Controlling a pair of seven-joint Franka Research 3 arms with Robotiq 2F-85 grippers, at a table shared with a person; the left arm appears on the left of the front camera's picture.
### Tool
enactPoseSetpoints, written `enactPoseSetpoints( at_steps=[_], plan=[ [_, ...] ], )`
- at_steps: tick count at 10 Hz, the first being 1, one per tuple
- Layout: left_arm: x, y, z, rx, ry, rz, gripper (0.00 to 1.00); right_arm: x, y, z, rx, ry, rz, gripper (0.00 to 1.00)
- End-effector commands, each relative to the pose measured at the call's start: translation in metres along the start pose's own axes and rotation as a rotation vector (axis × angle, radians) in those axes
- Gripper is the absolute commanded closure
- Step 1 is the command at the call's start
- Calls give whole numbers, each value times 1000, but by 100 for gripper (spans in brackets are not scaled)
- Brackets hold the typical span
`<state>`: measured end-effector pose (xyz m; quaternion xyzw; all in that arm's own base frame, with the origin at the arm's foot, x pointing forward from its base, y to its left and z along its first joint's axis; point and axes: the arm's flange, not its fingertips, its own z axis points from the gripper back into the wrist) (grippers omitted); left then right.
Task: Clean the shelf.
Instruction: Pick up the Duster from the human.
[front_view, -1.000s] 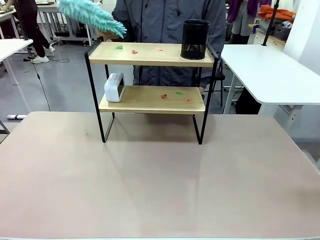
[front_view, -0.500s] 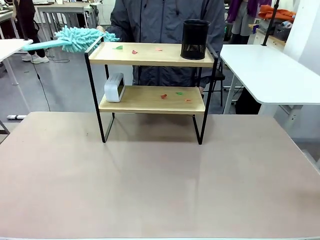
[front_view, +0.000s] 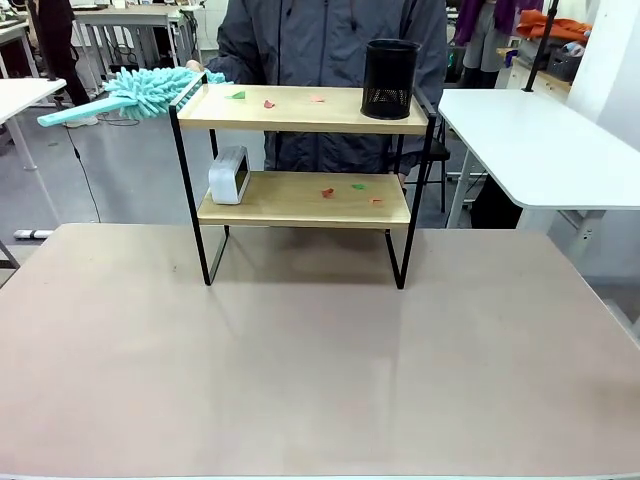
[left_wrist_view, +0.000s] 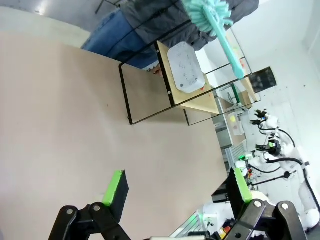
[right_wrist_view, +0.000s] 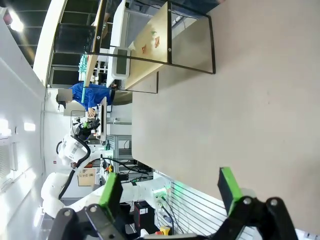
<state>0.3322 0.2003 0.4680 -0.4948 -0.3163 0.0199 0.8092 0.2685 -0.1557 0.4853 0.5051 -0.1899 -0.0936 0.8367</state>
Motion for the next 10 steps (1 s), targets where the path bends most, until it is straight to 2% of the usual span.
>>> enactPoseSetpoints(
  at_steps=[1,2,3,5,6,7,8,9,10],
  plan=[
    [68,-15,10,-35,22,86,0,2,1,-1,25,-10,26,0],
    [102,-21,8,-65,27,92,0,2,1,-1,25,-10,26,0],
    [131,-23,-1,-123,99,115,0,2,1,-1,25,-10,26,0],
    [174,-25,-42,-113,116,160,0,2,1,-1,25,-10,26,0],
    [193,-25,-62,-58,99,233,0,2,1,-1,25,-10,26,0],
    [193,-23,-67,33,194,274,0,2,1,-1,25,-10,26,0],
    [175,-27,-56,-93,114,162,0,2,1,-1,25,-10,26,0],
    [188,-20,-73,-50,138,212,0,2,1,-1,25,-10,26,0],
    [194,-20,-87,-75,158,253,0,2,1,-1,25,-10,26,0]
  ],
)
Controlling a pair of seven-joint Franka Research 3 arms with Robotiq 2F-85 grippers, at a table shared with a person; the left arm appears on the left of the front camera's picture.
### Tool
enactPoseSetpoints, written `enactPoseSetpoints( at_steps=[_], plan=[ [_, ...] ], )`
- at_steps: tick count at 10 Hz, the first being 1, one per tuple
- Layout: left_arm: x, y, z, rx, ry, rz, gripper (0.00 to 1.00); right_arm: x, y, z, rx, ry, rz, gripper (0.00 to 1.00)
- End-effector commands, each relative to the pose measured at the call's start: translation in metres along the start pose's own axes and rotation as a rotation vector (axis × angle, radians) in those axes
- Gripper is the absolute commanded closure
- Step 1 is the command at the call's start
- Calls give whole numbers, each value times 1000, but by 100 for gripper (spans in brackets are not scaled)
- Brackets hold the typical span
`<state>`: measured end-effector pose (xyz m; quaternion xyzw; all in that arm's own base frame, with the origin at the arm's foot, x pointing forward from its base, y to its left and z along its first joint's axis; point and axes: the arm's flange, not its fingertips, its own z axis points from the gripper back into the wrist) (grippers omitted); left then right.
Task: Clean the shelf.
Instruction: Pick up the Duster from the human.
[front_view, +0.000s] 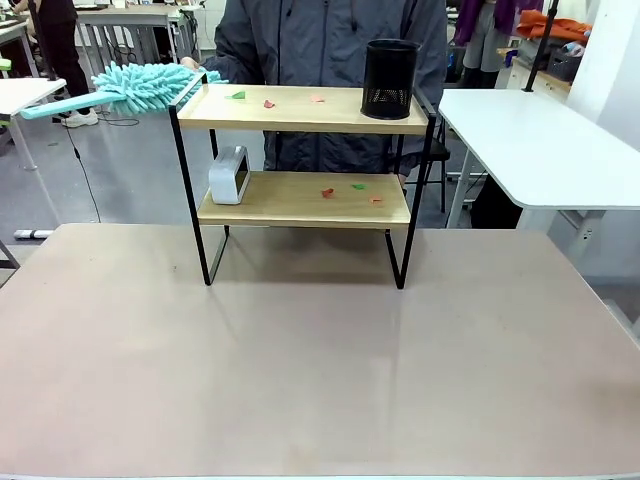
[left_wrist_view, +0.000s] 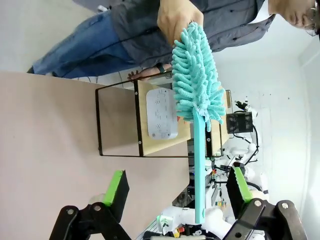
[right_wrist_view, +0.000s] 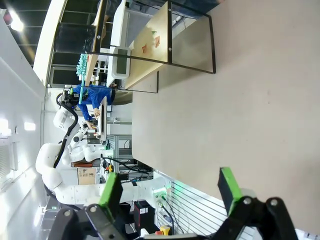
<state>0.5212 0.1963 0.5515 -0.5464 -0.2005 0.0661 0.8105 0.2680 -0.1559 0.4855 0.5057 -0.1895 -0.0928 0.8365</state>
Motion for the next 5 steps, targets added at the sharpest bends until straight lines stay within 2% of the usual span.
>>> enactPoseSetpoints(
  at_steps=[1,3,5],
  plan=[
    [12,-7,-23,-80,82,61,0,3,1,-1,24,-12,25,0],
    [24,-14,-55,-151,180,112,0,3,1,-1,24,-12,25,0],
    [18,-17,-85,-190,274,117,0,3,1,-1,24,-12,25,0]
  ],
)
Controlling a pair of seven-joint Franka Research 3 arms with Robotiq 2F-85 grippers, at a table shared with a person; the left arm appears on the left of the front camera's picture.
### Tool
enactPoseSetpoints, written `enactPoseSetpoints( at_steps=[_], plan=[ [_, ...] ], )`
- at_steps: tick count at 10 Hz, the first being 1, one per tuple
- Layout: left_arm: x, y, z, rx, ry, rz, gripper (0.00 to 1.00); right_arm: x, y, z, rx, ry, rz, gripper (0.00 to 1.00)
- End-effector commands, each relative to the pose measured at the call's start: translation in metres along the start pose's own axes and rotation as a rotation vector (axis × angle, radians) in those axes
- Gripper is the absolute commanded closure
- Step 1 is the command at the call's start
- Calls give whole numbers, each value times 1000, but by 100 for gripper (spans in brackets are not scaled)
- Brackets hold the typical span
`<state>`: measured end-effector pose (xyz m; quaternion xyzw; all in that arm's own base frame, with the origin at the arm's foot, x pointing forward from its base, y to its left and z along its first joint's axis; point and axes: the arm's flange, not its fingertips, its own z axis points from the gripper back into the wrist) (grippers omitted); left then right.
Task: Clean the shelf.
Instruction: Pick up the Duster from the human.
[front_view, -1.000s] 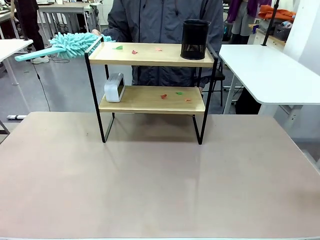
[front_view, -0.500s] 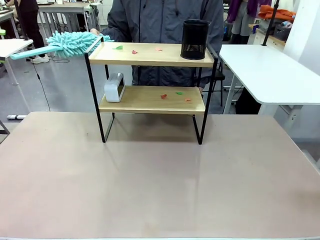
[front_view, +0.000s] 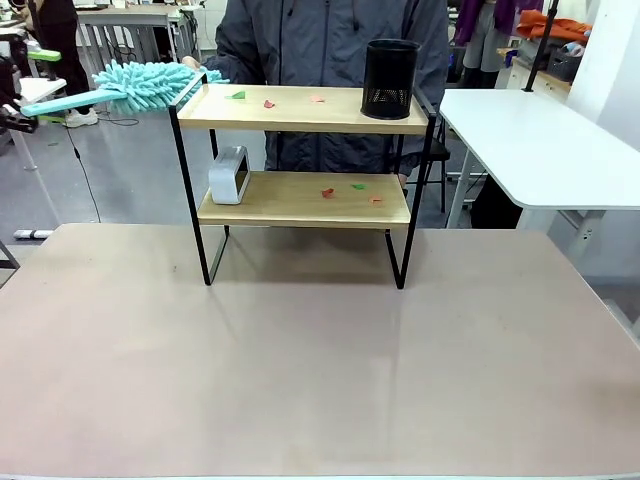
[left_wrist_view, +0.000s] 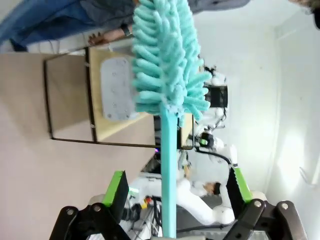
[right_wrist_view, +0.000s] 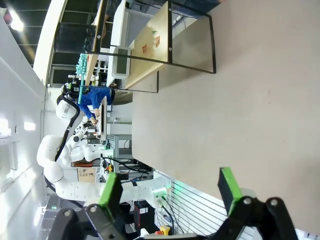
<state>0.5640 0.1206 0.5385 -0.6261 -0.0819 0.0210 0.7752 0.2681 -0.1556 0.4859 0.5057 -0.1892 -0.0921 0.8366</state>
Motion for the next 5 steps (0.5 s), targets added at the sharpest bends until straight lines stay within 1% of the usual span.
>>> enactPoseSetpoints(
  at_steps=[1,2,3,5],
  plan=[
    [5,-2,-11,-29,86,36,0,2,1,-1,24,-13,24,0],
    [3,-1,-20,-26,137,44,0,2,1,-1,24,-13,24,0],
    [4,0,-25,-30,162,58,0,2,1,-1,24,-13,24,0],
    [6,2,-24,-39,159,53,0,2,1,-1,24,-13,24,0]
  ],
)
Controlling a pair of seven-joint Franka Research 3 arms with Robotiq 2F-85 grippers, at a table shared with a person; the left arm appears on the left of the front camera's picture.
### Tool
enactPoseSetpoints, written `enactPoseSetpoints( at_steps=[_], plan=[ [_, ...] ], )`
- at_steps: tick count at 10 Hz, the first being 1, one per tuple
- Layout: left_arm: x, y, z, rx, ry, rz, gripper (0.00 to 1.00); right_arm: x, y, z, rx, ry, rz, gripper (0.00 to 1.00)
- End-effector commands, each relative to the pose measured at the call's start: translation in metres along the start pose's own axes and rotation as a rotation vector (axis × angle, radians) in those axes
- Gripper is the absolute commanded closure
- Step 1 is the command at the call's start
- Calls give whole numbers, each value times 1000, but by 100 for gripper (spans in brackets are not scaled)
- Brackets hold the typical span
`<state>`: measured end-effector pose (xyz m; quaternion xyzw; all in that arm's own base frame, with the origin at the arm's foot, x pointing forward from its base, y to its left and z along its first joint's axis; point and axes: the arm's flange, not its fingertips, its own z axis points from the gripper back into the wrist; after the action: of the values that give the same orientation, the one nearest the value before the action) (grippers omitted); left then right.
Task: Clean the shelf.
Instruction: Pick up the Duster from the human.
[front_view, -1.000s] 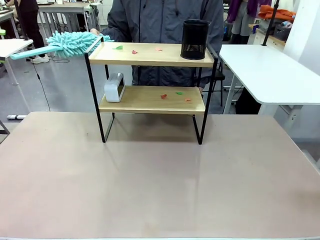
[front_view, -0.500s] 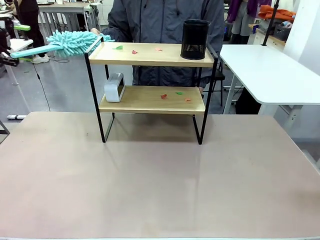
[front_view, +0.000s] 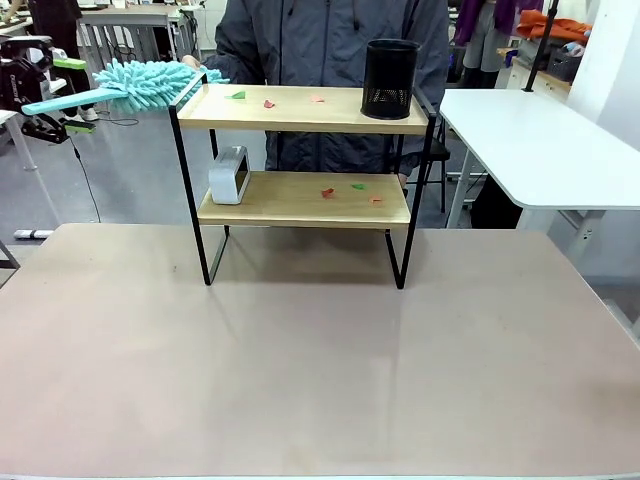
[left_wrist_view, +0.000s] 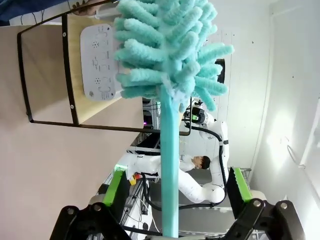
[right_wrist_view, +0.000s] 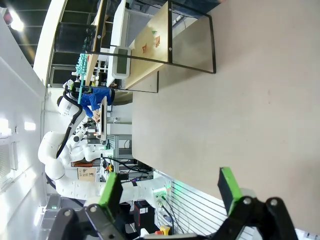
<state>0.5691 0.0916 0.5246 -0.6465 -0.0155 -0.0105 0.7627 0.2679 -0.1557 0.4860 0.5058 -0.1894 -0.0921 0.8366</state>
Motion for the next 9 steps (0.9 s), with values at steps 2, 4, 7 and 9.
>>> enactPoseSetpoints(
  at_steps=[2,4,7,9],
  plan=[
    [7,-6,9,7,15,21,0,3,1,-1,24,-13,24,0],
    [8,-5,8,17,2,16,0,3,1,-1,24,-13,24,0],
    [7,-5,6,24,1,-6,100,3,1,-1,24,-13,24,0],
    [7,-5,7,26,-3,-11,100,3,1,-1,24,-13,24,0]
  ],
)
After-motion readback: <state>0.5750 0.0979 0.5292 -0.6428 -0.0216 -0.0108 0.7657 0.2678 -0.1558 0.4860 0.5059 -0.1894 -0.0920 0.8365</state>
